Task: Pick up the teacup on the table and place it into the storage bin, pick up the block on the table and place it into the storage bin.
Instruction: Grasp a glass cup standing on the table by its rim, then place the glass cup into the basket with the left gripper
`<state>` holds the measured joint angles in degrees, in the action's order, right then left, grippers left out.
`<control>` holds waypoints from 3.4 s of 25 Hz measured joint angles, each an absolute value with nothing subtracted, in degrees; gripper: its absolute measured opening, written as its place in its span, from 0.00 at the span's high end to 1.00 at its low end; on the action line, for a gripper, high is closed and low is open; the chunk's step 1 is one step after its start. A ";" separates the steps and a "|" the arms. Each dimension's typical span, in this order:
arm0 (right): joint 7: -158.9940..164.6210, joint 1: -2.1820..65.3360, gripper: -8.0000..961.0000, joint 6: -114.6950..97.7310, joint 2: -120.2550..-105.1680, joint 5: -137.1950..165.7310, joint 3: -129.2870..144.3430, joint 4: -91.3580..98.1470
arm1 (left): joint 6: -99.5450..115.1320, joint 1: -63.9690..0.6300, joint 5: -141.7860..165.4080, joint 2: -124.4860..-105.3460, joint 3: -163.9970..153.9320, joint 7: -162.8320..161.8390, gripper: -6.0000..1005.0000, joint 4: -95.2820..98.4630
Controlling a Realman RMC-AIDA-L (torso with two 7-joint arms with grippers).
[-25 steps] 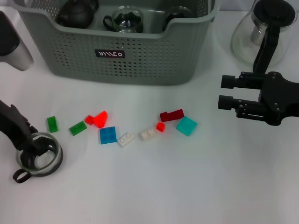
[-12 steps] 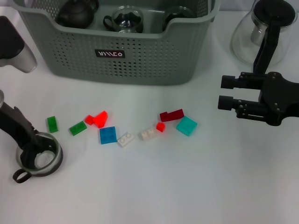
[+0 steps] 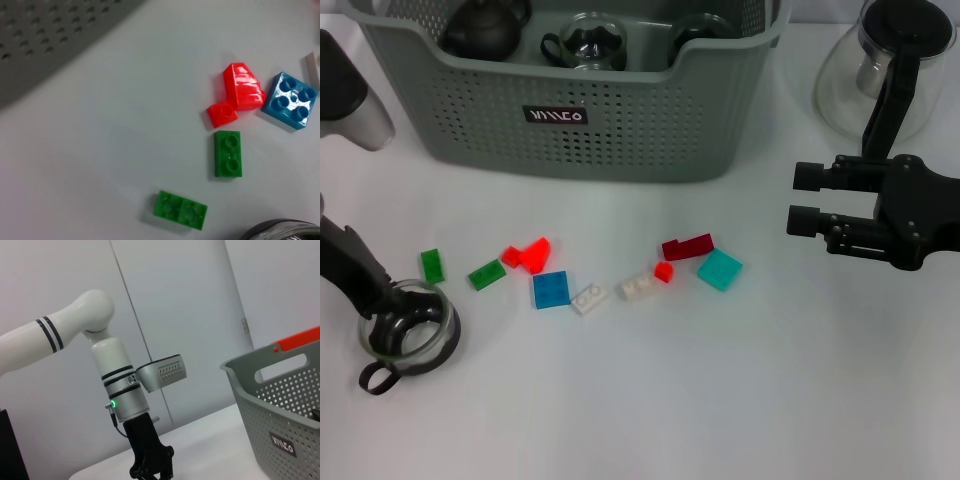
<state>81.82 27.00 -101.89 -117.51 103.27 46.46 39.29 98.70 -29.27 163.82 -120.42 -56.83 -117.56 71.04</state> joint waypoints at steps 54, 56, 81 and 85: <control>81.82 27.41 0.36 -101.95 -117.60 103.11 46.11 39.20 | 46.60 -49.13 145.61 -117.81 -58.92 -123.79 0.96 55.67; 81.82 27.42 0.36 -101.93 -117.62 103.00 46.09 39.20 | 44.09 -49.48 151.34 -119.44 -60.09 -124.14 0.96 55.03; 80.99 27.77 0.36 -100.10 -117.94 102.92 45.98 37.78 | 38.53 -52.68 163.74 -121.00 -68.85 -119.91 0.95 46.74; 80.97 27.80 0.36 -100.11 -117.89 102.92 45.96 37.77 | 38.20 -52.78 163.76 -121.00 -68.92 -119.45 0.95 45.92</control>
<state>80.97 27.80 -100.11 -117.89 102.92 45.96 37.77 38.20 -52.78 163.76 -121.00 -68.92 -119.45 45.92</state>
